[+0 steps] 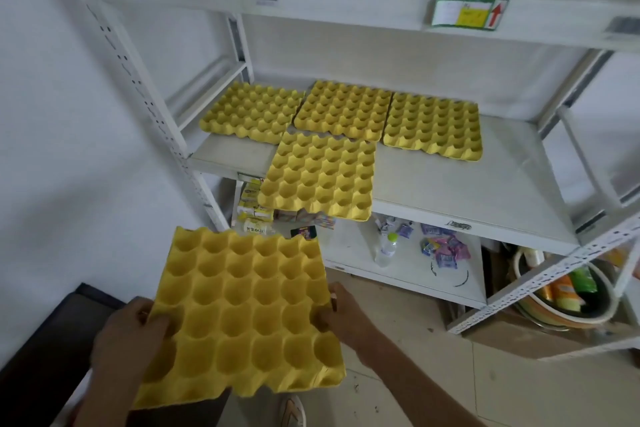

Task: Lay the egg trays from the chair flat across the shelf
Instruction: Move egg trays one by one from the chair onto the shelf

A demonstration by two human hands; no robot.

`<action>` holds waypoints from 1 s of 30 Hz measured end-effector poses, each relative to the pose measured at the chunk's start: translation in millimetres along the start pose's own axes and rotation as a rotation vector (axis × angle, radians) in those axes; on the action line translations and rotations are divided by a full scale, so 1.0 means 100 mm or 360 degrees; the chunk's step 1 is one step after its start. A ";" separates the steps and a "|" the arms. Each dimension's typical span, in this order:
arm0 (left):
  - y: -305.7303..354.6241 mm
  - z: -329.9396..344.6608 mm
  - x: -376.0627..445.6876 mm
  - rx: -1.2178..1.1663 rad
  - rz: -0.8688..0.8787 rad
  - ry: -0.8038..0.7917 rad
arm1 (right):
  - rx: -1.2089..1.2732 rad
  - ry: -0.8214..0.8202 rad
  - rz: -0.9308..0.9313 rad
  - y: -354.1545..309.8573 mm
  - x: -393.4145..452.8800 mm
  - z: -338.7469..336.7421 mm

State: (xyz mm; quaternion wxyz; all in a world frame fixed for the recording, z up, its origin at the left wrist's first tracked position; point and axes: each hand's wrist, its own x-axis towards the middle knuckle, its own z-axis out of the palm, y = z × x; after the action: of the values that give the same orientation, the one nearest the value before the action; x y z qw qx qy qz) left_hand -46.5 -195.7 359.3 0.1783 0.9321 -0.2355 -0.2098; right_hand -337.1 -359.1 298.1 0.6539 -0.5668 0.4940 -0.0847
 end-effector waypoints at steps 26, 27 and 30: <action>4.05 2.33 0.75 -0.0009 0.1296 -0.0085 | -0.0229 0.1274 0.0153 0.29 0.99 -4.11; 3.99 2.35 0.87 0.0072 0.1332 0.0004 | -0.0257 0.1267 0.0170 0.28 1.04 -4.16; 3.79 2.39 1.32 0.0353 0.1260 0.0087 | -0.0433 0.1286 0.0244 0.25 1.12 -4.23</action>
State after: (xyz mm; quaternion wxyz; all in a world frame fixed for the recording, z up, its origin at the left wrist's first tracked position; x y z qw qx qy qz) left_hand -192.7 -632.4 279.3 0.1499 0.7883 -0.5923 -0.0735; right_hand -606.1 -703.4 271.4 0.3316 -0.5309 0.7576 -0.1850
